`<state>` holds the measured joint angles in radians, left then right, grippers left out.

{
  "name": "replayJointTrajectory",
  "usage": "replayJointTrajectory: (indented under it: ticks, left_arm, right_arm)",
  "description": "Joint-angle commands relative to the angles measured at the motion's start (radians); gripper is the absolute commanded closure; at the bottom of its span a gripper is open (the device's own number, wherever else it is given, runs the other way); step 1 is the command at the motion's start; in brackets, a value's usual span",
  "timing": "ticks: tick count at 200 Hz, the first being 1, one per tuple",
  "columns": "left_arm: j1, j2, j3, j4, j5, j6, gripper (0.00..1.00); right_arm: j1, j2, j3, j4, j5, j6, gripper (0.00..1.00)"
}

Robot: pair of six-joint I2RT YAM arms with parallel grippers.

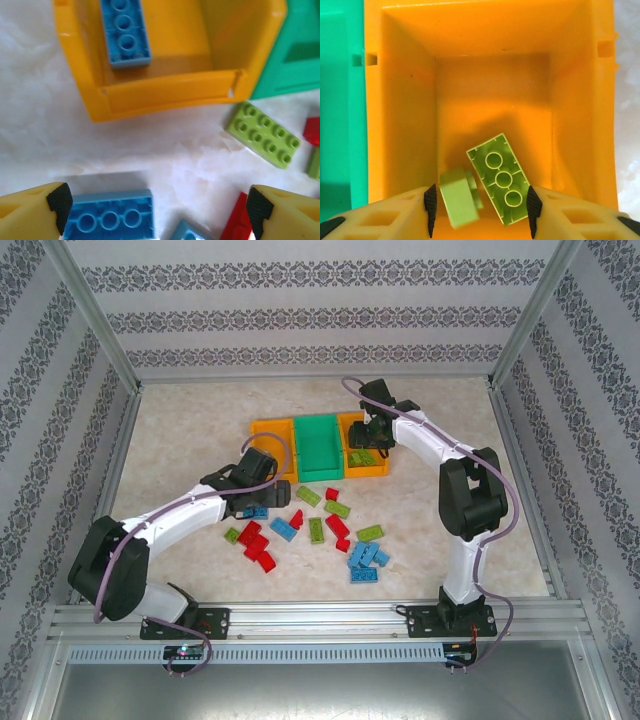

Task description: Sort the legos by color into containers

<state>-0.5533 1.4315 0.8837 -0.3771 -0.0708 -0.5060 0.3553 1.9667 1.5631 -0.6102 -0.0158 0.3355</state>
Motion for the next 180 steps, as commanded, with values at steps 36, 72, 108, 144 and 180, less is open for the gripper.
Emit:
replayJointTrajectory:
  ticks: [36, 72, 108, 144, 180]
  left_arm:
    - [-0.126, 0.087, 0.042, 0.005, 0.100, 0.181, 0.16]
    - [-0.165, 0.166, 0.069, -0.029, 0.137, 0.233, 0.24]
    - [-0.187, 0.209, 0.095, -0.034, 0.140, 0.257, 0.25]
    - [-0.195, 0.267, 0.126, -0.049, 0.126, 0.268, 0.38]
    - [-0.195, 0.279, 0.130, -0.056, 0.114, 0.264, 0.49]
  right_arm:
    - [-0.008, -0.058, -0.032, 0.021, -0.016, 0.013, 0.38]
    - [-0.027, -0.111, -0.083, 0.030, -0.031, 0.018, 0.35]
    - [-0.043, -0.139, -0.124, 0.039, -0.036, 0.020, 0.35]
    - [-0.052, -0.156, -0.146, 0.040, -0.034, 0.019, 0.34]
    - [-0.062, -0.176, -0.167, 0.041, -0.030, 0.012, 0.34]
